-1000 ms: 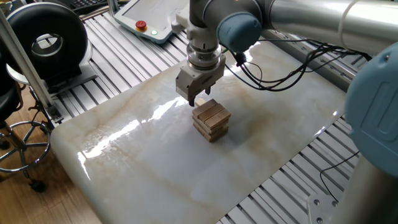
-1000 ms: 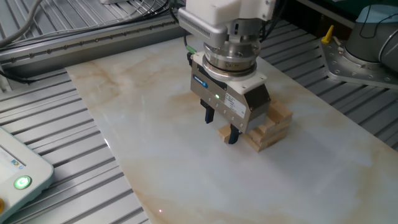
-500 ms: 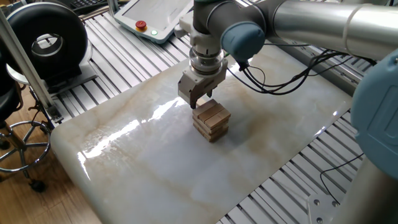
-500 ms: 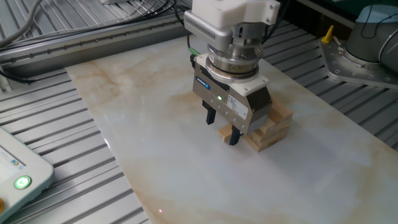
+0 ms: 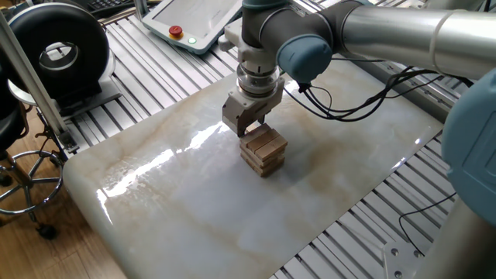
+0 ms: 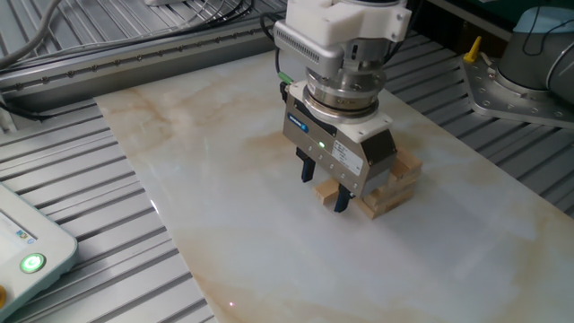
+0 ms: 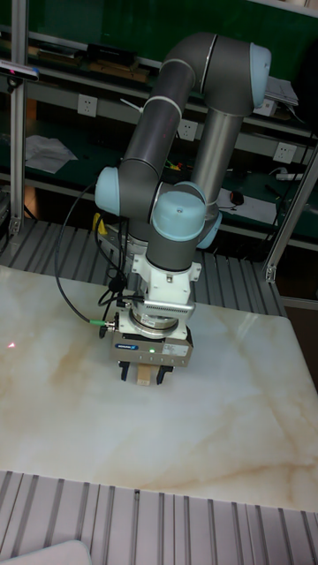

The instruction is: Play Jenga

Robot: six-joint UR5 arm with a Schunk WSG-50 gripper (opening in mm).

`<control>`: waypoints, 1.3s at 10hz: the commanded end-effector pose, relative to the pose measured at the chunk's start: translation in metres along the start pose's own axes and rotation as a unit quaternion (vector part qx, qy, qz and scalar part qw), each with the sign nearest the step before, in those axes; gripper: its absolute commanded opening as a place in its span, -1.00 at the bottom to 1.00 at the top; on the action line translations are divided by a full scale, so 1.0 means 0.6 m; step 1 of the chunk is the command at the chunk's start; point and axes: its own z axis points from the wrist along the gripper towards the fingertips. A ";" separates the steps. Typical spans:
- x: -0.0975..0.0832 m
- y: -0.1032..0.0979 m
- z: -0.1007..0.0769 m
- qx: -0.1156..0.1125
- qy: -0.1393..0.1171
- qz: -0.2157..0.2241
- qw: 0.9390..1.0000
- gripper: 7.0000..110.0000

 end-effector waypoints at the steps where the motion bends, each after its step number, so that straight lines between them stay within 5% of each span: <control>1: -0.005 0.004 0.000 -0.007 -0.007 0.002 1.000 0.15; 5: -0.008 0.004 -0.002 -0.007 -0.010 0.007 1.000 0.15; 6: -0.009 0.004 -0.003 -0.007 -0.010 0.011 1.000 -0.28; 12: -0.003 0.004 -0.003 -0.006 -0.003 0.023 1.000 -0.28; 13: -0.004 0.003 -0.003 -0.006 -0.003 0.025 1.000 -0.71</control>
